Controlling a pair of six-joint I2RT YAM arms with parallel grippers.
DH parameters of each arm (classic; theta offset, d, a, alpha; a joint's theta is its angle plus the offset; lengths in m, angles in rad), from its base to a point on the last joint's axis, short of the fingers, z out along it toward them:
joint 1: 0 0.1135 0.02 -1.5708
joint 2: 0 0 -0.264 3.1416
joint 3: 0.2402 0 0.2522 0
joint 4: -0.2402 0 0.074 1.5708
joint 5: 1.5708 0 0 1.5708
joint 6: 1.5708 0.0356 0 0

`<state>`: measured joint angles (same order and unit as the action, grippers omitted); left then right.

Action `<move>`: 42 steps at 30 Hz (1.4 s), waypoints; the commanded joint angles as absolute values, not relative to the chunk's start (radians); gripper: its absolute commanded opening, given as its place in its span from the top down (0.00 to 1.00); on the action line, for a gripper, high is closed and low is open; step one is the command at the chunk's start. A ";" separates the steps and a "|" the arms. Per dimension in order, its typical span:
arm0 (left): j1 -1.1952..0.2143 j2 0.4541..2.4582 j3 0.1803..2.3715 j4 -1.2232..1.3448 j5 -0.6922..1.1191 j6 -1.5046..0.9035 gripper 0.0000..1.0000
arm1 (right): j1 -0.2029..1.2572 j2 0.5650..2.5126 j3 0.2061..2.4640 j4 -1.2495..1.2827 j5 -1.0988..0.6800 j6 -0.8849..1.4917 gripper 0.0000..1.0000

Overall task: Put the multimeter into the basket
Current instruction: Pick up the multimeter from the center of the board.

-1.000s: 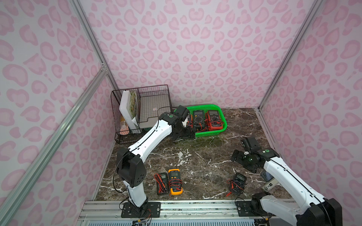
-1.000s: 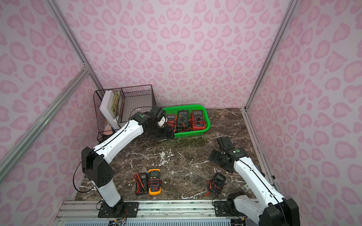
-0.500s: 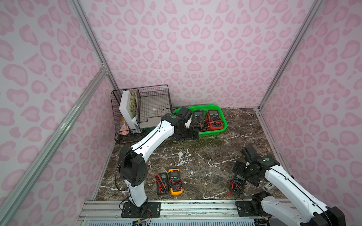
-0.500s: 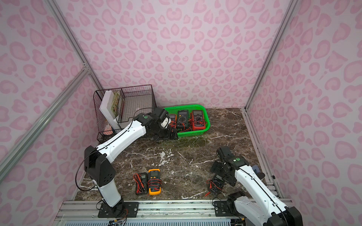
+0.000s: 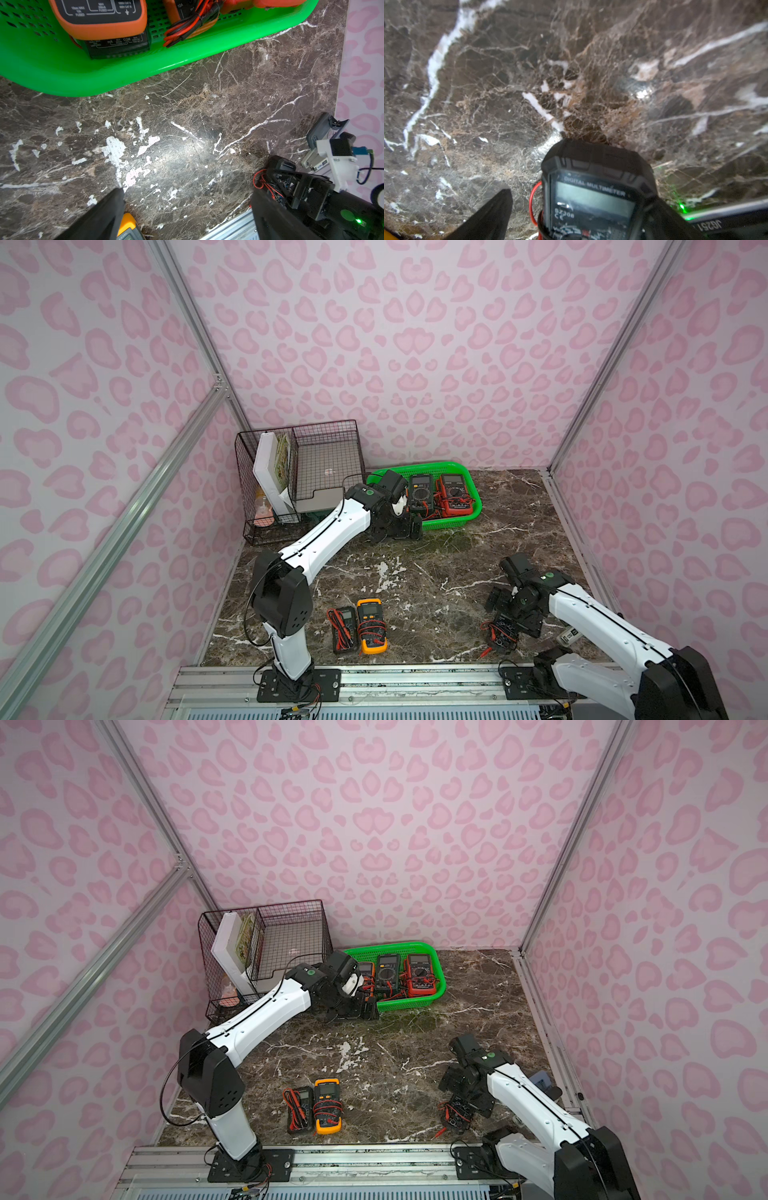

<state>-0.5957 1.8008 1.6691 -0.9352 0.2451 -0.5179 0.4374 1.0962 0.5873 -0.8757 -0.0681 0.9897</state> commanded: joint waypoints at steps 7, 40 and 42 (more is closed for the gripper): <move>-0.597 1.798 1.676 -0.926 0.266 -0.506 0.01 | 0.449 1.131 0.553 -0.813 -0.089 0.995 0.05; -0.553 1.858 1.807 -0.974 0.304 -0.503 0.01 | 0.457 1.182 0.817 -0.770 -0.039 0.905 0.56; -0.547 1.858 1.809 -0.974 0.307 -0.503 0.01 | 0.457 1.194 0.851 -0.768 -0.033 0.898 0.56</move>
<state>-0.5529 1.8545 1.7992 -0.9443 0.2920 -0.4992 0.4561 1.1866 0.8181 -0.7815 -0.0570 0.9180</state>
